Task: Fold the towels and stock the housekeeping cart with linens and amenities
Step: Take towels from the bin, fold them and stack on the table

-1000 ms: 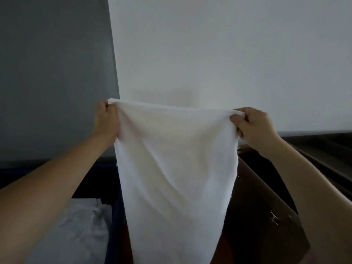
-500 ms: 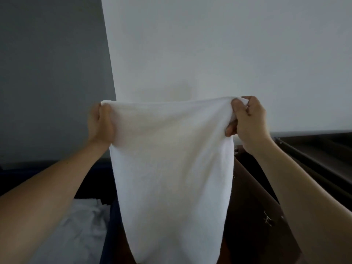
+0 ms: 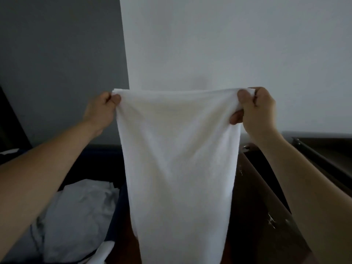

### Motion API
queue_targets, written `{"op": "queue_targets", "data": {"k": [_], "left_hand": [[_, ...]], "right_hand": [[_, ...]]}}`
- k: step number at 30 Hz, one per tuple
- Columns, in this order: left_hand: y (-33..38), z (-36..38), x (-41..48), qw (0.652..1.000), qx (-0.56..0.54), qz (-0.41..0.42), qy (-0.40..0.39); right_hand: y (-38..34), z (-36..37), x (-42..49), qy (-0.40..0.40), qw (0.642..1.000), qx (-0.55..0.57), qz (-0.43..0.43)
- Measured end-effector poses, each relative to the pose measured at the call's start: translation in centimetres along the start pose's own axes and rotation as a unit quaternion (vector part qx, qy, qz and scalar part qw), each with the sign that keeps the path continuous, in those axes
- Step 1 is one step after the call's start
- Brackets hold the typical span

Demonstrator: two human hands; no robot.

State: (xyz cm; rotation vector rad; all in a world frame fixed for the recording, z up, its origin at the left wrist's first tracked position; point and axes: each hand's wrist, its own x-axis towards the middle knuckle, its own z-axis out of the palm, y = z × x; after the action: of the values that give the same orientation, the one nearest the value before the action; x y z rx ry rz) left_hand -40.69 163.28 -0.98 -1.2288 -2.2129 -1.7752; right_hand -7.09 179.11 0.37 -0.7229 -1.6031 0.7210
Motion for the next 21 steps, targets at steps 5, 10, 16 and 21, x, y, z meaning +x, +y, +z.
{"op": "queue_targets", "data": {"k": [5,10,16,21], "left_hand": [[0.6,0.0,0.9,0.999,0.007,-0.004,0.047],[2.6,-1.2,2.5,0.998,-0.035,-0.007,0.059],[3.3,-3.5,1.6,0.995,-0.086,0.019,0.052],[1.1,-5.1,-3.3,0.991,-0.131,0.017,0.017]], "right_hand": [[-0.4,0.9,1.4,-0.009,0.998,0.057,0.036],[-2.0,1.4,2.6,-0.009,0.994,0.099,0.038],[-3.8,0.4,1.8,-0.004,0.996,0.09,-0.001],[-3.4,-0.5,-2.5,-0.025,0.997,0.067,0.007]]}}
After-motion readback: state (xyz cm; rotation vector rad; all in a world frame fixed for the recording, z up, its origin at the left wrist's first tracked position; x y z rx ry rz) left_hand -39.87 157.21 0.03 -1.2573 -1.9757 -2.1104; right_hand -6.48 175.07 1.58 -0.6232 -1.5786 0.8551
